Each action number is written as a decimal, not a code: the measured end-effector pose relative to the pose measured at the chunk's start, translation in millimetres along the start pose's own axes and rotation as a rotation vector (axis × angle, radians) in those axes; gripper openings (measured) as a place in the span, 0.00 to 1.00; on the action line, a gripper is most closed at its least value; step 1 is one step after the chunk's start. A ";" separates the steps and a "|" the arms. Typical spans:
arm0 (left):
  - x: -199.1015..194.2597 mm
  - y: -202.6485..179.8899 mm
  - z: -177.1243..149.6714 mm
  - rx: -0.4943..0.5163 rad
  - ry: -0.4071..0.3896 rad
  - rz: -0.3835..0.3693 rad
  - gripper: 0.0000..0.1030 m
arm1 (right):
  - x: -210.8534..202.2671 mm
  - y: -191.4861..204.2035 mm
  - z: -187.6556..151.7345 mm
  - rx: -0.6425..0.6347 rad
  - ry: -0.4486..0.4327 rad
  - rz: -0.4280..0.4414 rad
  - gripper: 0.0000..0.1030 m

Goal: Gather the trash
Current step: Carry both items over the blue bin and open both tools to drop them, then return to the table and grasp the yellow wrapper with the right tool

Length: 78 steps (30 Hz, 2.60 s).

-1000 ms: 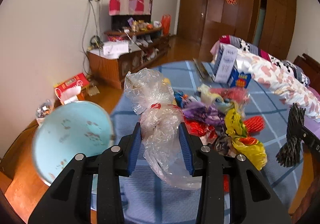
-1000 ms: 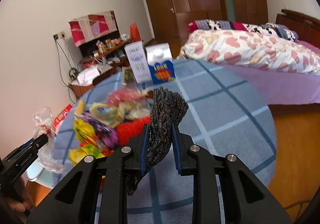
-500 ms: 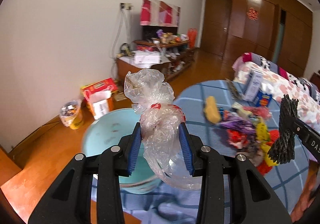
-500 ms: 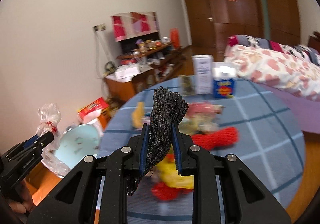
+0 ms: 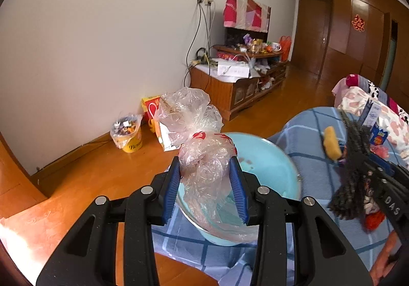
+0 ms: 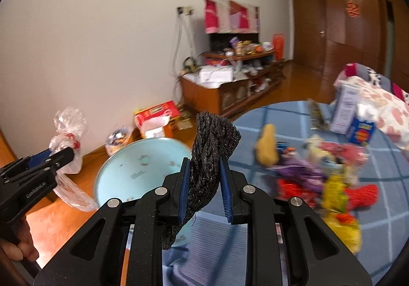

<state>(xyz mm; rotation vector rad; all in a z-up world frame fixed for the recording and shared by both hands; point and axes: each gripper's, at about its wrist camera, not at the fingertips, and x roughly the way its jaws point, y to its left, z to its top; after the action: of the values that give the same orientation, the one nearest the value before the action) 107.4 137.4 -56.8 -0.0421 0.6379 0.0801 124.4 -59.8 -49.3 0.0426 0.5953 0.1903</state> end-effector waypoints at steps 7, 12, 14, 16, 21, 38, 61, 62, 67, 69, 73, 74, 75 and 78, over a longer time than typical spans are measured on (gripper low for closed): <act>21.7 -0.3 -9.7 0.016 0.061 -0.016 0.37 | 50.2 28.4 -4.5 -0.049 0.107 0.081 0.23; 34.5 -3.0 -16.7 0.037 0.098 -0.026 0.38 | 75.5 41.9 -10.0 -0.084 0.174 0.098 0.23; 40.7 -3.6 -18.9 0.039 0.113 -0.030 0.38 | 82.0 43.8 -11.8 -0.089 0.191 0.102 0.24; 45.3 -5.2 -20.4 0.041 0.124 -0.036 0.38 | 87.8 44.4 -13.0 -0.087 0.209 0.112 0.24; 51.1 -4.4 -21.8 0.043 0.129 -0.025 0.44 | 97.0 44.5 -12.5 -0.098 0.225 0.124 0.32; 32.7 4.0 -16.0 -0.022 0.104 0.046 0.77 | 52.6 17.5 0.6 -0.020 0.098 0.070 0.80; -13.1 -73.8 -12.7 0.082 0.064 -0.066 0.91 | -31.7 -70.5 -14.4 0.151 -0.004 -0.104 0.90; -13.7 -77.0 -13.1 0.090 0.063 -0.071 0.91 | -36.0 -75.0 -15.4 0.161 -0.010 -0.110 0.90; -21.8 -97.2 -16.8 0.123 0.058 -0.106 0.92 | -57.5 -104.2 -25.3 0.205 -0.035 -0.163 0.90; -23.5 -103.0 -18.6 0.130 0.060 -0.116 0.92 | -63.7 -118.4 -32.2 0.232 -0.032 -0.184 0.90; -23.9 -116.0 -23.9 0.143 0.083 -0.152 0.93 | -70.5 -141.9 -46.9 0.274 -0.012 -0.222 0.90; -23.8 -119.7 -25.5 0.147 0.087 -0.160 0.93 | -71.9 -147.1 -50.5 0.283 -0.007 -0.230 0.89; -24.3 -124.1 -28.0 0.156 0.091 -0.166 0.93 | -72.7 -150.5 -54.1 0.289 -0.004 -0.235 0.89; -24.7 -132.9 -33.9 0.177 0.098 -0.171 0.93 | -74.4 -158.6 -61.4 0.310 0.004 -0.241 0.89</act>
<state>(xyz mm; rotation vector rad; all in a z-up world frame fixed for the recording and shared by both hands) 79.1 1.4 -67.3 0.0704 0.7349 -0.1448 56.0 -230.6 -74.0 0.2685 0.6247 -0.1371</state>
